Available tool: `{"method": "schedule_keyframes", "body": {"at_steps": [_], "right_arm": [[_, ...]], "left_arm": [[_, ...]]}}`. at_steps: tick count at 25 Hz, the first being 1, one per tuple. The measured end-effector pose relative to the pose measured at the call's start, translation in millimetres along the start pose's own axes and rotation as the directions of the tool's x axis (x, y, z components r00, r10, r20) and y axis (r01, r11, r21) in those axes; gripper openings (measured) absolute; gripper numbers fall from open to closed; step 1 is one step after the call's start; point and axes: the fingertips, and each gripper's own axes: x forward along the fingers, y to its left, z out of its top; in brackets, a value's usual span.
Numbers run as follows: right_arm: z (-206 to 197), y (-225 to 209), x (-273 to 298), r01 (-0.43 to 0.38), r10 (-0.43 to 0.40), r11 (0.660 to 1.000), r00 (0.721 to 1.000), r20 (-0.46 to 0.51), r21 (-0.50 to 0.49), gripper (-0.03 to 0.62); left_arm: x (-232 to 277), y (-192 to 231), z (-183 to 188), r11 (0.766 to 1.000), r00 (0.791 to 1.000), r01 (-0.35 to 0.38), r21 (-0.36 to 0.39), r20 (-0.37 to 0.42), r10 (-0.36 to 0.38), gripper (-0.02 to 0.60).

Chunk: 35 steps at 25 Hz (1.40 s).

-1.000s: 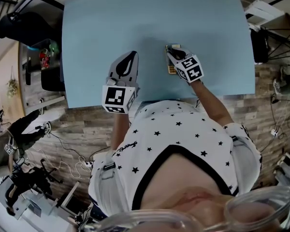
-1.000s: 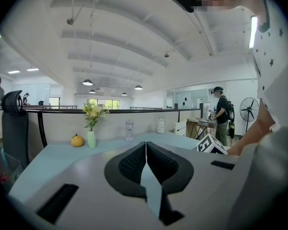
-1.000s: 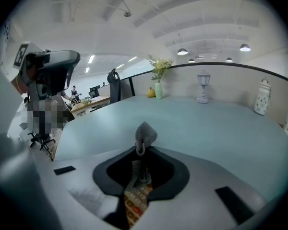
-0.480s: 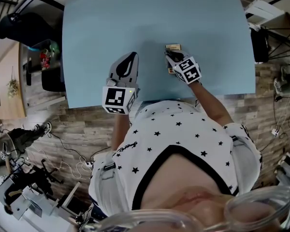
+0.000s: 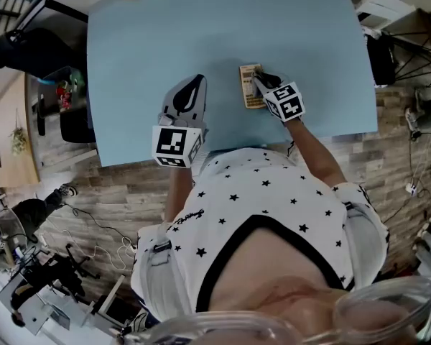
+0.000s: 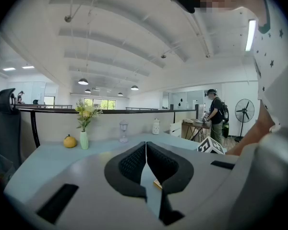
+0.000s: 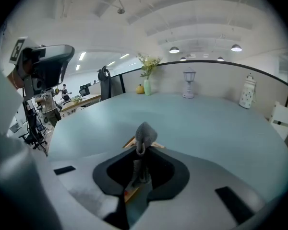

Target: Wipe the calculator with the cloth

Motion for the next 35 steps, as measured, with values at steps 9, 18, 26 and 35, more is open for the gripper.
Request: {"method": "schedule_keyframes", "body": {"at_steps": [9, 18, 26, 35], "right_arm": [[-14, -25, -15, 0.055, -0.055, 0.997, 0.998, -0.004, 0.062, 0.057], [-7, -22, -15, 0.04, -0.043, 0.995, 0.998, 0.034, 0.091, 0.057], [6, 43, -4, -0.12, 0.12, 0.993, 0.992, 0.047, -0.01, 0.057], [-7, 61, -2, -0.146, 0.147, 0.989, 0.989, 0.021, -0.037, 0.057]], "left_arm": [[7, -10, 3, 1.0, 1.0, 0.025, 0.012, -0.004, -0.025, 0.031], [4, -6, 0, 1.0, 1.0, 0.01, 0.003, -0.01, -0.009, 0.031], [0, -3, -2, 1.0, 1.0, -0.005, 0.005, -0.017, 0.005, 0.031], [-4, -4, -2, 1.0, 1.0, -0.009, 0.012, -0.019, 0.009, 0.031]]}}
